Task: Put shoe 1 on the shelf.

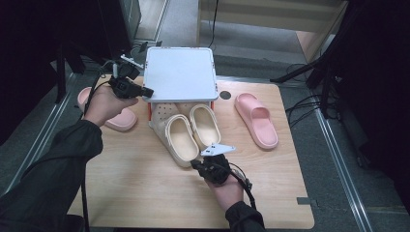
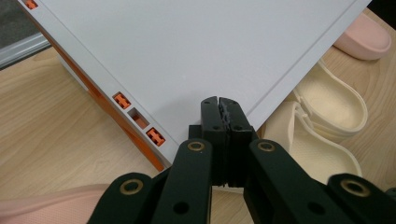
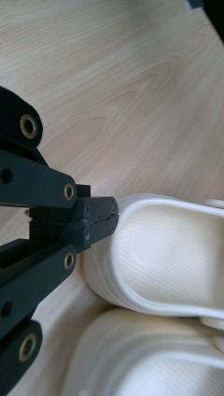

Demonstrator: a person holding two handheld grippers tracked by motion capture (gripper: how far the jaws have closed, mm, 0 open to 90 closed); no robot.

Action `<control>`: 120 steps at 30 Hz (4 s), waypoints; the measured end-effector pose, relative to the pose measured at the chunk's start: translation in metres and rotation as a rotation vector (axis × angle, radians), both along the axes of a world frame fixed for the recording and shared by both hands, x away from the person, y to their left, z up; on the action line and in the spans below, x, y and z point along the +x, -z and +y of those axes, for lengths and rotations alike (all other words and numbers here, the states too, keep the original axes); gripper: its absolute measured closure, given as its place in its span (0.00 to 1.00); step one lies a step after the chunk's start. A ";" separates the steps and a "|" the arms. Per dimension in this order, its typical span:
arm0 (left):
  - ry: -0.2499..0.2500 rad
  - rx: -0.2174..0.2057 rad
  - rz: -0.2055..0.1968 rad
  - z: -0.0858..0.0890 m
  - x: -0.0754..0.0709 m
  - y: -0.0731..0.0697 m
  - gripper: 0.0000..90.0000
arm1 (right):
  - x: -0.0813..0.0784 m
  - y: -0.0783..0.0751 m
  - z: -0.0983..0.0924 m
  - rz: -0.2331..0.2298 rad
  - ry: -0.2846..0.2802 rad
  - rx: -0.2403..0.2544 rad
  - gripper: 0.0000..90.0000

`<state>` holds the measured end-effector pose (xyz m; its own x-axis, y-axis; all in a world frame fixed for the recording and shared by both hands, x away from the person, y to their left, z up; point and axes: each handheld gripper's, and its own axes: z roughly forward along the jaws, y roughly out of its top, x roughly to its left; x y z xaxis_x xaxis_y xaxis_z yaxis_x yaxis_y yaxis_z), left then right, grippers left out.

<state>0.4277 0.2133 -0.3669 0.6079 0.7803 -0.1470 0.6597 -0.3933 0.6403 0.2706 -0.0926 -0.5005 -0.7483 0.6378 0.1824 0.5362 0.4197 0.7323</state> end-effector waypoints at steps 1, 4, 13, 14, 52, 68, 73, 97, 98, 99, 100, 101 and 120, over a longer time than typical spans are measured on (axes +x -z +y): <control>-0.001 0.000 -0.001 0.000 0.000 0.000 0.99 | -0.001 0.003 0.000 0.003 -0.002 -0.009 1.00; 0.000 -0.001 0.001 0.000 0.000 0.000 0.99 | -0.001 0.008 0.000 0.013 -0.005 -0.028 1.00; 0.001 -0.002 0.011 -0.001 0.000 0.000 1.00 | 0.011 0.020 0.006 0.016 -0.007 -0.067 1.00; 0.003 0.000 0.013 -0.001 0.001 -0.001 1.00 | 0.012 0.021 0.008 0.015 -0.007 -0.058 1.00; -0.003 -0.019 0.030 0.001 0.002 0.000 1.00 | 0.076 0.017 0.080 -0.019 0.028 0.059 1.00; -0.002 -0.018 0.026 0.001 0.002 0.000 1.00 | 0.115 0.017 0.106 -0.040 0.105 0.044 1.00; -0.002 -0.020 0.027 0.002 0.002 0.000 1.00 | 0.119 0.015 0.108 -0.001 0.119 0.074 1.00; -0.017 -0.034 0.048 0.003 0.004 0.000 1.00 | 0.050 -0.013 0.049 -0.057 -0.035 0.067 1.00; -0.015 -0.035 0.050 0.003 0.004 0.000 1.00 | 0.048 -0.013 0.043 -0.055 -0.035 0.070 1.00; -0.015 -0.035 0.050 0.003 0.004 0.000 1.00 | 0.044 -0.013 0.036 -0.058 -0.034 0.066 1.00; -0.019 -0.039 0.050 0.002 0.004 0.000 1.00 | 0.042 -0.013 0.032 -0.057 -0.032 0.068 1.00; -0.020 -0.038 0.051 0.002 0.004 0.000 1.00 | 0.041 -0.013 0.026 -0.060 -0.031 0.065 1.00; -0.022 -0.020 0.050 0.000 0.004 -0.002 1.00 | 0.028 0.000 -0.040 -0.036 0.022 0.055 1.00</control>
<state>0.4314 0.2137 -0.3654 0.5822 0.7900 -0.1924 0.6993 -0.3657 0.6142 0.2983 -0.1322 -0.5001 -0.7406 0.6441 0.1913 0.5181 0.3662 0.7730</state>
